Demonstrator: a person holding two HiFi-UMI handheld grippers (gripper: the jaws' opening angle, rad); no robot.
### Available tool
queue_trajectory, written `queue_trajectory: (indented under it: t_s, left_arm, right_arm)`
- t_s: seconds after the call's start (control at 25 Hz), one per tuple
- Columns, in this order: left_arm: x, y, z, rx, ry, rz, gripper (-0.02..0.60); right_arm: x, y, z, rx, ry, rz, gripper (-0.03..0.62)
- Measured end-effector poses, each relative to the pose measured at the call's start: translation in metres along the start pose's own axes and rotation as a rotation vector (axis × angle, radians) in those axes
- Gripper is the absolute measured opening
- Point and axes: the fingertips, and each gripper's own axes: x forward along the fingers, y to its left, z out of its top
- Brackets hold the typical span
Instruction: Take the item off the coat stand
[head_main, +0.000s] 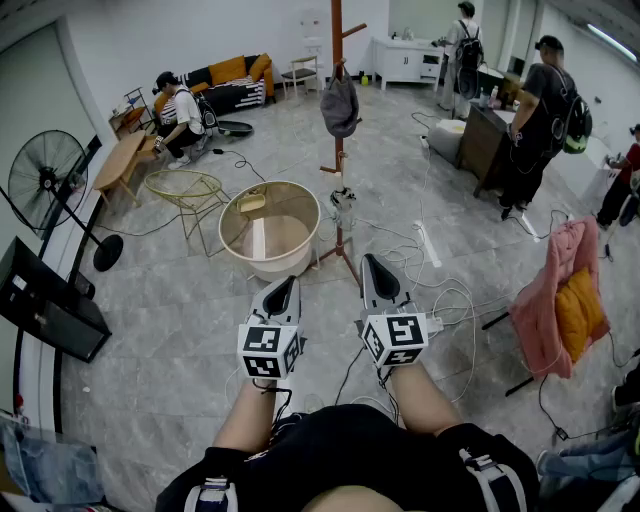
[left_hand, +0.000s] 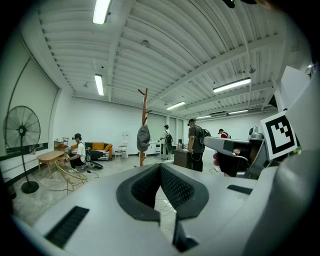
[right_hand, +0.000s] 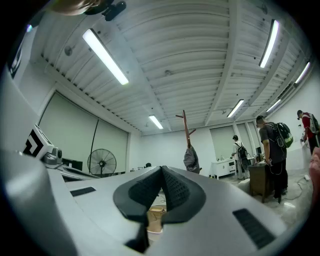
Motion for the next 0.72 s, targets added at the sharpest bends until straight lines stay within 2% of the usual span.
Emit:
queue_trajectory:
  t_s: [0.44,0.72]
  left_arm:
    - [0.007,0.014,0.000,0.020,-0.009,-0.036,0.015]
    - [0.017,0.053,0.016,0.029,-0.039,-0.064,0.015]
  right_arm:
    - [0.010,0.008,-0.001,0.013,-0.005,-0.022,0.015]
    - [0.043,0.025,-0.002,0.036,-0.002,-0.046,0.015]
